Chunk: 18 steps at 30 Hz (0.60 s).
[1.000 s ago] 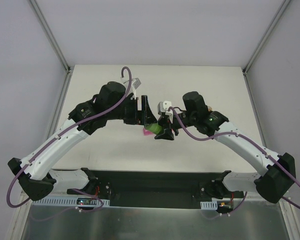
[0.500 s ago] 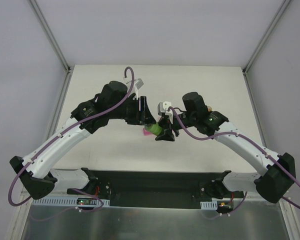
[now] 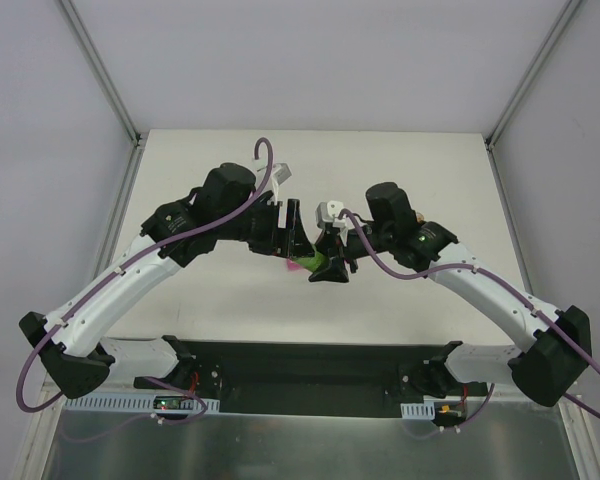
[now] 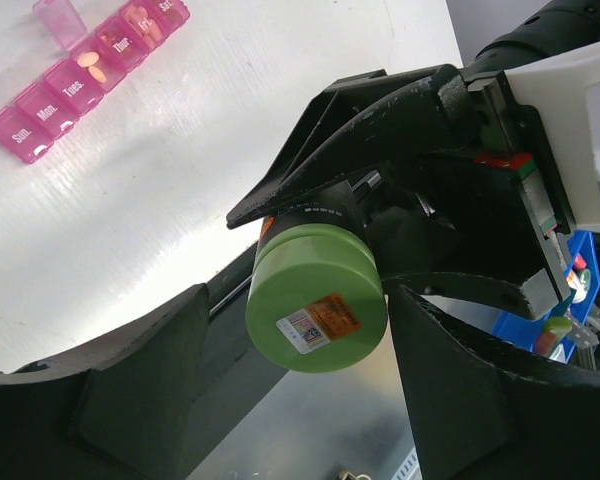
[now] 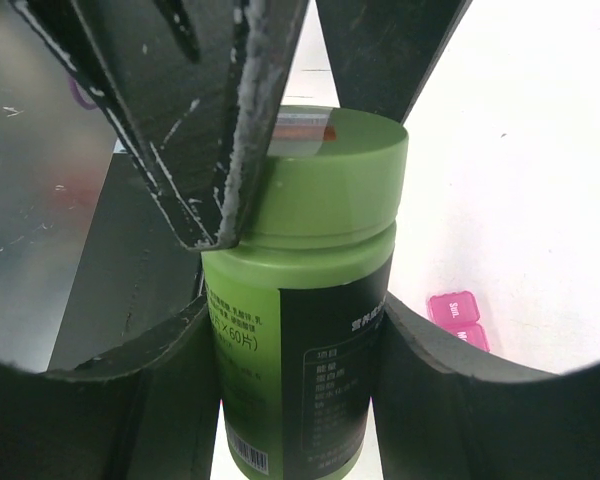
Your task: Sort the pills into containers
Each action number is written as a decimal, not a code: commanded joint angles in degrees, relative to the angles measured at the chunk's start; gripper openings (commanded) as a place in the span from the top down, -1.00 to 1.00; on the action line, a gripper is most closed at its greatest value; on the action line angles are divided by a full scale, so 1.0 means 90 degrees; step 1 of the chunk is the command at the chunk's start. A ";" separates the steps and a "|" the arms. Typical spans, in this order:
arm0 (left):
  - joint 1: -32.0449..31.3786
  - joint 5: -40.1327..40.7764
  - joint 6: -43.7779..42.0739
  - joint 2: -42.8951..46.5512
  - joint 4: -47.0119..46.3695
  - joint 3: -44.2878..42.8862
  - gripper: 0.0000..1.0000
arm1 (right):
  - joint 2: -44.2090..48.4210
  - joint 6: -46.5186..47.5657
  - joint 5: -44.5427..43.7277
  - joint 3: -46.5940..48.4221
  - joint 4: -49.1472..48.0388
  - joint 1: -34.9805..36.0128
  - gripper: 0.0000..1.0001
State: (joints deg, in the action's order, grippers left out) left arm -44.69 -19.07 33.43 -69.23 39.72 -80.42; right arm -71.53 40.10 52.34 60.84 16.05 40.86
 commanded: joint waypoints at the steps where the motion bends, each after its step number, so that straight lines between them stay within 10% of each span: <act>1: -0.0045 -0.0166 -0.0091 0.0017 0.0078 -0.0205 -0.41 | 0.0106 -0.0051 0.0328 0.0310 -0.0329 -0.0028 0.83; 18: -0.0025 -0.1288 -0.0579 -0.0149 0.0078 -0.0332 0.31 | -0.0002 -0.0304 0.0990 0.0350 -0.0406 -0.0067 0.83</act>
State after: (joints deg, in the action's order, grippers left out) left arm -44.60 -24.14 31.66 -70.26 40.07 -81.17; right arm -71.64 38.98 54.61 60.84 16.62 40.51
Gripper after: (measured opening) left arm 0.502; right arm 0.539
